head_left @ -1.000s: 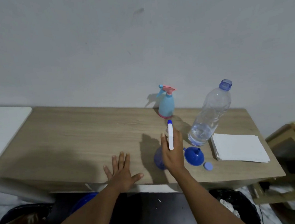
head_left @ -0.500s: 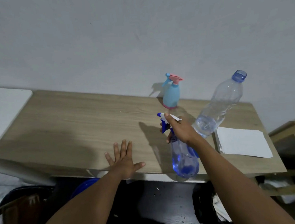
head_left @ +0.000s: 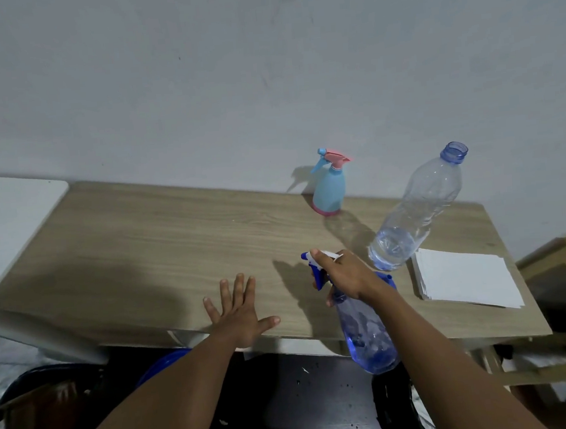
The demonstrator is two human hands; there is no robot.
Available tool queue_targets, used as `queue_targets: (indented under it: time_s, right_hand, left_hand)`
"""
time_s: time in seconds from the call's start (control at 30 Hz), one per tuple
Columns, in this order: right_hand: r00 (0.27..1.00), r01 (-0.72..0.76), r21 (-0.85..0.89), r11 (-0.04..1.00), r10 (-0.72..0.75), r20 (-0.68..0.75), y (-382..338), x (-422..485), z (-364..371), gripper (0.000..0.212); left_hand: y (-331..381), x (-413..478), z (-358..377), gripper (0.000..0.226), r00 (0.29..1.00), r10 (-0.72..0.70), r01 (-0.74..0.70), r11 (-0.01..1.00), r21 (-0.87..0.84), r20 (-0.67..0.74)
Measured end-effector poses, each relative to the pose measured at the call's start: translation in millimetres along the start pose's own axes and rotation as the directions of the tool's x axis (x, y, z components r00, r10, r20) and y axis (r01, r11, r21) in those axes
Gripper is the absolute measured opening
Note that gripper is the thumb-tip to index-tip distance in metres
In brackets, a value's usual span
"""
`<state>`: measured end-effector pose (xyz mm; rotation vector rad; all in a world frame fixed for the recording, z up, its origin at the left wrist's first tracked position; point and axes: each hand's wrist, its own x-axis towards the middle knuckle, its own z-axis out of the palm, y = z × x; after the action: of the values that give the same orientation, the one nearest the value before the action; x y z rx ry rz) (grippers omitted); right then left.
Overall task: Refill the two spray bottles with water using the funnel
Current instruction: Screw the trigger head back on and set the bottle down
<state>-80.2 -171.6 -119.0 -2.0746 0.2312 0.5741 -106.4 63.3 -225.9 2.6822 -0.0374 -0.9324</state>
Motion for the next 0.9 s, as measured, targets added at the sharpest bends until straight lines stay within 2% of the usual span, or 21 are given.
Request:
queue_targets:
  time_s: [0.07,0.17,0.2,0.3,0.37,0.43,0.5,0.57,0.6,0.73,0.8,0.9]
  right_hand:
    - [0.998,-0.042,-0.008,0.999,0.041,-0.041,2,-1,0,0.073]
    - [0.990,-0.085,-0.123,0.989,0.070,-0.120,8,-3,-6,0.054]
    - [0.986,-0.102,-0.152,0.983,0.079,-0.147,12,-4,-8,0.053]
    - [0.954,-0.174,-0.207,0.963,0.113,-0.277,22,-2,-14,0.071]
    - [0.940,-0.182,-0.170,0.968,0.121,-0.317,22,-2,-15,0.076]
    - [0.934,-0.119,-0.041,0.992,0.098,-0.344,17,-3,-15,0.065]
    - [0.926,-0.027,0.120,0.992,0.070,-0.370,6,-4,-17,0.042]
    - [0.925,0.105,0.236,0.966,-0.008,-0.379,-11,-10,-20,0.019]
    - [0.920,0.176,0.258,0.950,-0.065,-0.387,-18,-11,-21,0.015]
    - [0.840,0.349,0.138,0.927,-0.244,-0.484,-34,3,-28,0.027]
    - [0.806,0.374,0.066,0.925,-0.289,-0.516,-41,19,-32,0.028]
    - [0.802,0.384,-0.011,0.923,-0.339,-0.492,-61,43,-35,0.019]
  left_hand:
    - [0,0,0,0.111,1.000,0.001,-0.001,1.000,-0.001,0.001]
    - [-1,0,0,0.111,1.000,0.009,-0.009,1.000,-0.006,0.004]
    - [-1,0,0,0.111,1.000,0.012,-0.012,1.000,-0.008,0.004]
    - [-1,0,1,0.110,1.000,0.013,-0.013,1.000,-0.015,0.002]
    - [0,-1,0,0.110,1.000,0.014,-0.014,1.000,-0.019,-0.003]
    - [-1,-2,0,0.111,1.000,0.016,-0.016,1.000,-0.022,-0.011]
    - [-3,-1,-3,0.116,1.000,0.020,-0.021,1.000,-0.022,-0.023]
    - [-5,1,-10,0.125,0.999,0.025,-0.026,0.999,-0.033,-0.032]
    - [-6,2,-14,0.131,0.999,0.025,-0.026,0.999,-0.037,-0.032]
    - [-2,9,-27,0.149,1.000,0.002,-0.002,1.000,-0.028,-0.008]
    - [0,14,-32,0.154,1.000,-0.011,0.011,1.000,-0.013,0.013]
    - [-2,19,-38,0.155,0.997,-0.014,0.014,1.000,0.005,0.078]
